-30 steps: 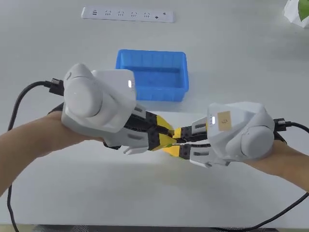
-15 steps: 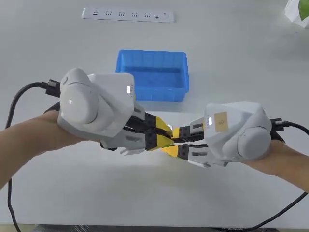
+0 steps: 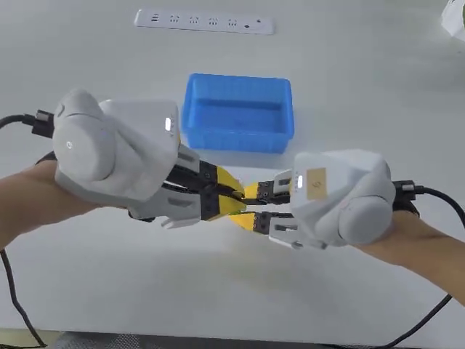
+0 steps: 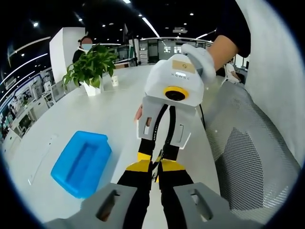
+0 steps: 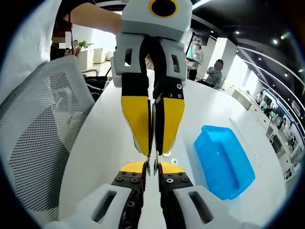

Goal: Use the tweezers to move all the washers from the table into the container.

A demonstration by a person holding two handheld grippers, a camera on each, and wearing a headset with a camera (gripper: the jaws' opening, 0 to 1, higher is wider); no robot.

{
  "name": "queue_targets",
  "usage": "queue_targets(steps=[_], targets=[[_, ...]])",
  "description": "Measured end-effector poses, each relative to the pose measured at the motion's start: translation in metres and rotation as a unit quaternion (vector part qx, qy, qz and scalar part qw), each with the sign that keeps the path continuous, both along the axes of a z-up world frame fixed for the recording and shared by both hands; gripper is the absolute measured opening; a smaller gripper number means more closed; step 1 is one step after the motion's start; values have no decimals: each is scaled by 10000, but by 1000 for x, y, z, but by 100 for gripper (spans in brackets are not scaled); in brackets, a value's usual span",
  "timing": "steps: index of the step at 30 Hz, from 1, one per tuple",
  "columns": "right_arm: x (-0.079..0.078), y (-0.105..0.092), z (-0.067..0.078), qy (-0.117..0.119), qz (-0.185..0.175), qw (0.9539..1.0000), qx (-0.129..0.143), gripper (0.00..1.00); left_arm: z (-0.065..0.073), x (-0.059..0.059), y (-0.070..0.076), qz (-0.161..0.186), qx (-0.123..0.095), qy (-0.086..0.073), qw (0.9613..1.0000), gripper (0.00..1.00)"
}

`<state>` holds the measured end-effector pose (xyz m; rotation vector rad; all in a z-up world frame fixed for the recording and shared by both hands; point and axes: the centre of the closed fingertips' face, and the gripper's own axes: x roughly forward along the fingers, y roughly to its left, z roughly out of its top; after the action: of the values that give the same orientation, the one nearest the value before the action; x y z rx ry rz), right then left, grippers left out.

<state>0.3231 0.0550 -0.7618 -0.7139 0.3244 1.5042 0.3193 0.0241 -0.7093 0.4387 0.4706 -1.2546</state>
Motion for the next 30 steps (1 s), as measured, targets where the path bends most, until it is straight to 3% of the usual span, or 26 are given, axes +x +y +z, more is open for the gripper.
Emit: queue_targets(steps=[15,30], targets=[[20,17,2,-144,-157,9997,101,12,2,17,15,143,134,-165,9997,9],[33,16,-6,-58,-351,9994,12,12,-12,35,17,306,-26,5,9995,9]])
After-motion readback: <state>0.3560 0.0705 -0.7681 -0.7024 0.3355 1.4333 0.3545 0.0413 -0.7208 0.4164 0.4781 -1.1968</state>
